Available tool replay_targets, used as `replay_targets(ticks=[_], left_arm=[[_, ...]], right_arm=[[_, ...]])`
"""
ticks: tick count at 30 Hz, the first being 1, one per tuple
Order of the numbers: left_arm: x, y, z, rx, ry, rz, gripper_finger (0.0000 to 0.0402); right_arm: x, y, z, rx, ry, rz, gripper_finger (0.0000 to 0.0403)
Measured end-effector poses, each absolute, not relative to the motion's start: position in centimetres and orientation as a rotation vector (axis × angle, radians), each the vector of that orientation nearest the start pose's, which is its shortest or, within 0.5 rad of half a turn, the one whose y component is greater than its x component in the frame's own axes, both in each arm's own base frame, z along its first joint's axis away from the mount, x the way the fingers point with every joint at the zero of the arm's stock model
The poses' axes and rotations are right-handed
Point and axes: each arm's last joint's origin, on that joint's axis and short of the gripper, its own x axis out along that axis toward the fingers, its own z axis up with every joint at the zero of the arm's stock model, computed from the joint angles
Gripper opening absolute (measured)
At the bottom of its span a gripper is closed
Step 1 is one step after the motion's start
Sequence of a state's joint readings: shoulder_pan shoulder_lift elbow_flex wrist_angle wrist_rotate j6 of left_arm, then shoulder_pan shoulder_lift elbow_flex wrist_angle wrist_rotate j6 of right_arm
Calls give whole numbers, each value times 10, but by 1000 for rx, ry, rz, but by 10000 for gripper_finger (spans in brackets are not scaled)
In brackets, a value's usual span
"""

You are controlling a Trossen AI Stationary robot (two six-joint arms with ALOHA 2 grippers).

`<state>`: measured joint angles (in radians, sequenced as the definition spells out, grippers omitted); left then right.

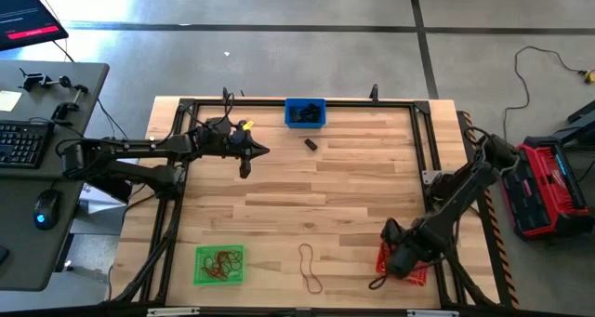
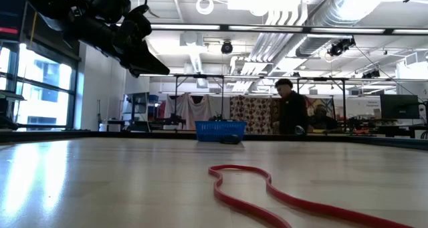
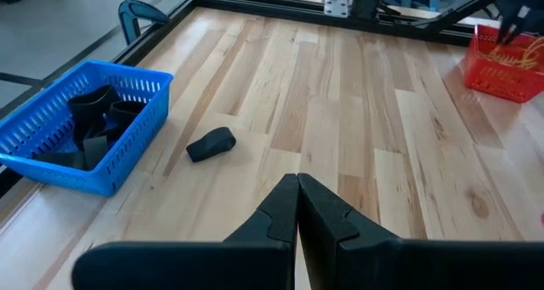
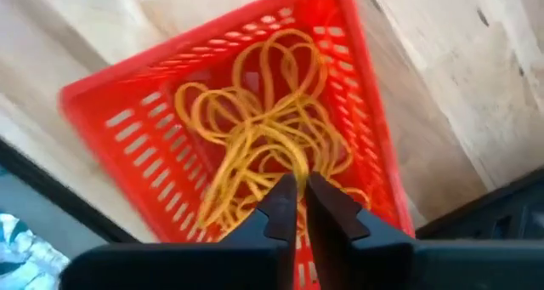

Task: Sort rubber bands into baskets
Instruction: Put the yellow rubber band into the red basket

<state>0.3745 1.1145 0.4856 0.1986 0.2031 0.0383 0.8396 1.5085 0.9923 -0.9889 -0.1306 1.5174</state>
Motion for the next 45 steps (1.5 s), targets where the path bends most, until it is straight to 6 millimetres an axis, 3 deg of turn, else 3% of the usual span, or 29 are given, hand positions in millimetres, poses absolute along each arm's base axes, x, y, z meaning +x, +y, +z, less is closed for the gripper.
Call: replay_targets(ticks=[5,11,14,19,21,26,30,35,40,45], left_arm=[[213,70,205,-69,417,127,0],[218,56,205,-60,416,68,0],[220,47,206,-62,409,29,0],[224,24,206,-48,412,-69,0],[225,14,206,-64,417,-108,0],[230,-12,218,-31,394,-116,0],[239,-28,234,-42,350,10,0],[261,-49,245,-43,359,40,0],[297,-75,252,-39,431,14,0],[332,-96,252,-31,473,-49,0]], right_arm=[[174,184,201,623,1629,-399,86],[186,184,220,521,1615,-215,147],[192,186,238,445,1552,-162,131],[199,175,258,402,1445,-212,30],[200,171,261,366,1414,-201,10],[190,155,258,264,1326,-117,4],[164,137,239,342,1282,-34,1],[138,119,218,435,1181,22,0],[123,116,220,448,1146,110,0],[114,133,227,505,1200,298,0]])
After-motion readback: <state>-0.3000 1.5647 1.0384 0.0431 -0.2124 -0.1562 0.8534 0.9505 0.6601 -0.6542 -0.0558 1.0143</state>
